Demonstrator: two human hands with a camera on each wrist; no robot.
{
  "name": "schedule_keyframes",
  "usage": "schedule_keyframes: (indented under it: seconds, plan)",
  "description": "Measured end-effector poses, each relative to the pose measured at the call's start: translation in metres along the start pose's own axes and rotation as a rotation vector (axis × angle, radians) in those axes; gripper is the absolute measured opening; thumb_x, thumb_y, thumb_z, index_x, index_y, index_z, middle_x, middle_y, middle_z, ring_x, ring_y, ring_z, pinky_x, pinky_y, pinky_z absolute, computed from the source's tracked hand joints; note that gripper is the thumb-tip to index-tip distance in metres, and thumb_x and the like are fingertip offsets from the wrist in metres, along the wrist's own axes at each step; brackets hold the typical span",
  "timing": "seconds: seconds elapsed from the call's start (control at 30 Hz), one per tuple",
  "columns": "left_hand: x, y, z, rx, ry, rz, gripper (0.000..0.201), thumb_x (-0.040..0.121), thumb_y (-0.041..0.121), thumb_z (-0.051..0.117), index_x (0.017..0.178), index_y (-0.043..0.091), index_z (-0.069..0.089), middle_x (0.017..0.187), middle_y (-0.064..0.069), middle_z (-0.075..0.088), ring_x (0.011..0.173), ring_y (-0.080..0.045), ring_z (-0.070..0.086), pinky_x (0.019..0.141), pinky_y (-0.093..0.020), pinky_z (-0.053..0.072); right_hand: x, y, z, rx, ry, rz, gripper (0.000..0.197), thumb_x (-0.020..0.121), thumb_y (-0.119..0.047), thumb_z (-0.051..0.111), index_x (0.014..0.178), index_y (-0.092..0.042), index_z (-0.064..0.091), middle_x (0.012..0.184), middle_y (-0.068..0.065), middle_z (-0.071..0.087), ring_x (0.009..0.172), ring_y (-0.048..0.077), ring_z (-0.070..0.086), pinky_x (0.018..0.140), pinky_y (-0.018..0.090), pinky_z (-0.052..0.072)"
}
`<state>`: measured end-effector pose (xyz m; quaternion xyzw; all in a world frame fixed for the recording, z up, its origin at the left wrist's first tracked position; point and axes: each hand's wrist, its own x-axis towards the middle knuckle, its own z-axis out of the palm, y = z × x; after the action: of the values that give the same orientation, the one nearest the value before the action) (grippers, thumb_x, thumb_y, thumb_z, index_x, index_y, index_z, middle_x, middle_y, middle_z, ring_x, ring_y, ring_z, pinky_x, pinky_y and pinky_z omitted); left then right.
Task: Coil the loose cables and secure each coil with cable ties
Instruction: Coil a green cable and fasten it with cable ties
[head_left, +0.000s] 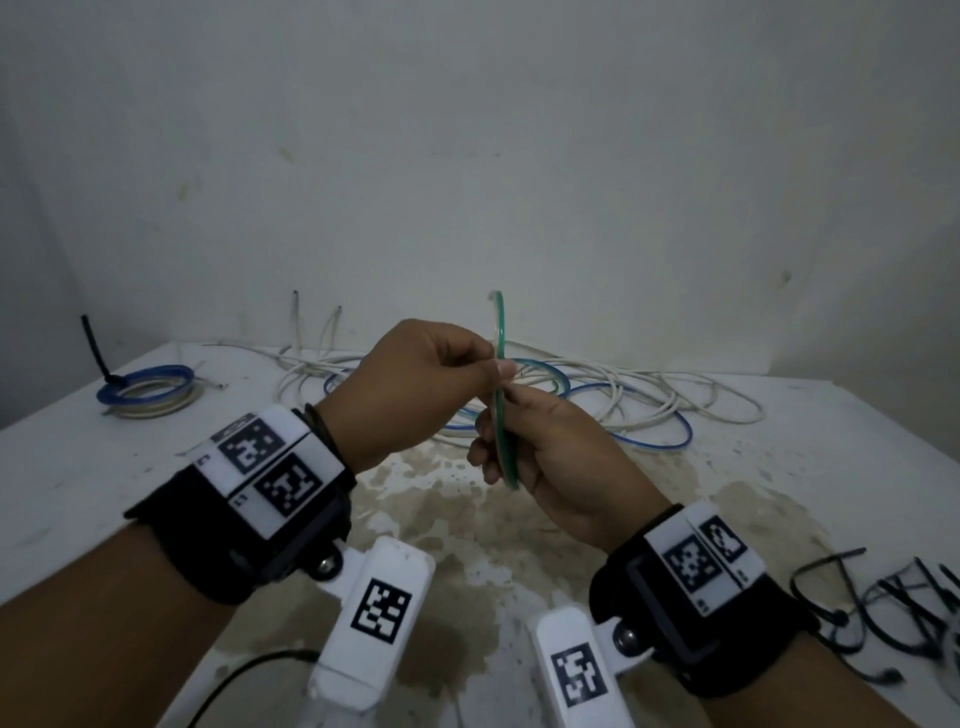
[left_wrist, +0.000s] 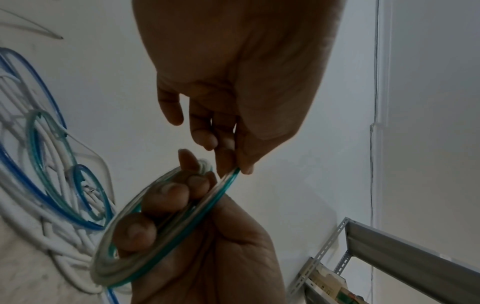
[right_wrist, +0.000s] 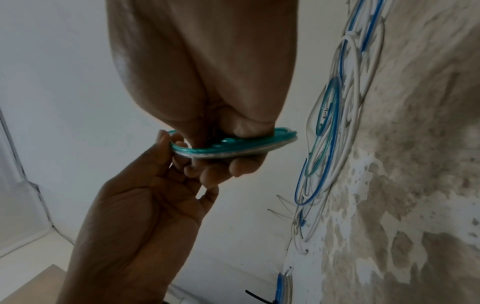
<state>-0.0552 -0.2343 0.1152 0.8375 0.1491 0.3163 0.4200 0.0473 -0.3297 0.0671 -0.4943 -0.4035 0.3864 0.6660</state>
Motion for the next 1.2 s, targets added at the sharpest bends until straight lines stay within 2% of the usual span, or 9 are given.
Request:
schedule_keyframes:
  seconds: [0.3,0.43,0.53,0.7,0.83,0.93,1.07,1.13,1.2]
  plan:
    - [0.002,-0.005,0.004,-0.141,0.097,-0.083,0.02,0.086,0.019,0.068,0.07,0.008,0.071,0.063,0.003,0.067,0.064,-0.006,0.063,0.063,-0.011,0.047,-0.003,0.009,0.005,0.172,0.039,-0.004,0.03,0.1,-0.019,0.036,0.1,-0.004,0.062,0.062,0.005,0.053,0.051,0.013,0.041,0.054,0.027,0.032]
    - [0.005,-0.008,0.002,-0.225,0.107,-0.152,0.015,0.085,0.017,0.068,0.08,0.004,0.072,0.064,0.007,0.065,0.056,0.006,0.057,0.054,-0.005,0.04,-0.005,0.012,0.008,0.207,0.054,-0.03,0.034,0.101,-0.026,0.035,0.098,-0.006,0.064,0.061,0.002,0.049,0.053,0.012,0.039,0.055,0.026,0.03]
    - [0.005,-0.01,0.002,-0.274,0.132,-0.181,0.015,0.085,0.015,0.067,0.086,0.0,0.071,0.062,0.006,0.062,0.051,0.007,0.054,0.051,-0.004,0.038,-0.005,0.015,0.008,0.033,0.061,-0.065,0.029,0.092,-0.035,0.046,0.085,-0.013,0.063,0.062,0.001,0.051,0.054,0.013,0.04,0.056,0.028,0.03]
    - [0.003,-0.012,0.005,-0.309,0.129,-0.204,0.018,0.084,0.018,0.067,0.087,0.001,0.072,0.06,0.008,0.062,0.051,0.006,0.053,0.051,-0.006,0.039,-0.008,0.016,0.008,-0.021,0.03,-0.075,0.027,0.101,-0.02,0.036,0.092,-0.014,0.061,0.061,0.002,0.053,0.052,0.017,0.04,0.055,0.032,0.03]
    - [0.004,-0.013,0.006,-0.282,0.138,-0.194,0.017,0.083,0.022,0.069,0.079,0.006,0.073,0.06,0.005,0.061,0.052,-0.001,0.052,0.051,-0.009,0.039,-0.008,0.016,0.006,-0.006,0.049,-0.067,0.033,0.102,-0.02,0.033,0.086,-0.013,0.061,0.059,0.003,0.051,0.049,0.017,0.04,0.054,0.033,0.03]
    - [0.004,-0.011,0.009,-0.288,0.149,-0.16,0.017,0.085,0.017,0.068,0.075,0.004,0.07,0.057,0.002,0.06,0.049,-0.002,0.052,0.049,-0.01,0.04,-0.009,0.017,0.009,-0.071,0.082,-0.071,0.038,0.102,-0.022,0.033,0.076,-0.021,0.061,0.058,0.0,0.047,0.05,0.014,0.039,0.054,0.031,0.032]
    - [0.008,-0.021,0.006,-0.149,0.229,-0.134,0.032,0.081,0.029,0.072,0.071,-0.001,0.067,0.056,0.0,0.055,0.051,-0.005,0.049,0.055,-0.015,0.042,-0.011,0.01,0.008,-0.058,0.142,-0.07,0.035,0.101,-0.017,0.031,0.085,-0.009,0.062,0.051,-0.004,0.037,0.046,0.012,0.031,0.049,0.026,0.026]
    - [0.01,-0.029,0.001,0.084,0.308,-0.05,0.031,0.079,0.036,0.074,0.071,0.008,0.062,0.061,0.001,0.053,0.054,-0.008,0.046,0.057,-0.018,0.039,-0.011,0.004,0.002,-0.032,0.149,-0.048,0.035,0.099,-0.015,0.032,0.084,-0.005,0.062,0.048,-0.004,0.032,0.041,0.01,0.028,0.049,0.026,0.024]
    - [0.01,-0.027,0.0,0.265,0.307,0.087,0.012,0.085,0.034,0.067,0.084,0.022,0.063,0.078,0.008,0.06,0.071,-0.003,0.054,0.065,-0.014,0.04,-0.01,-0.004,-0.004,0.006,0.137,-0.024,0.035,0.098,-0.016,0.032,0.082,-0.005,0.061,0.047,-0.004,0.028,0.039,0.01,0.024,0.048,0.026,0.023]
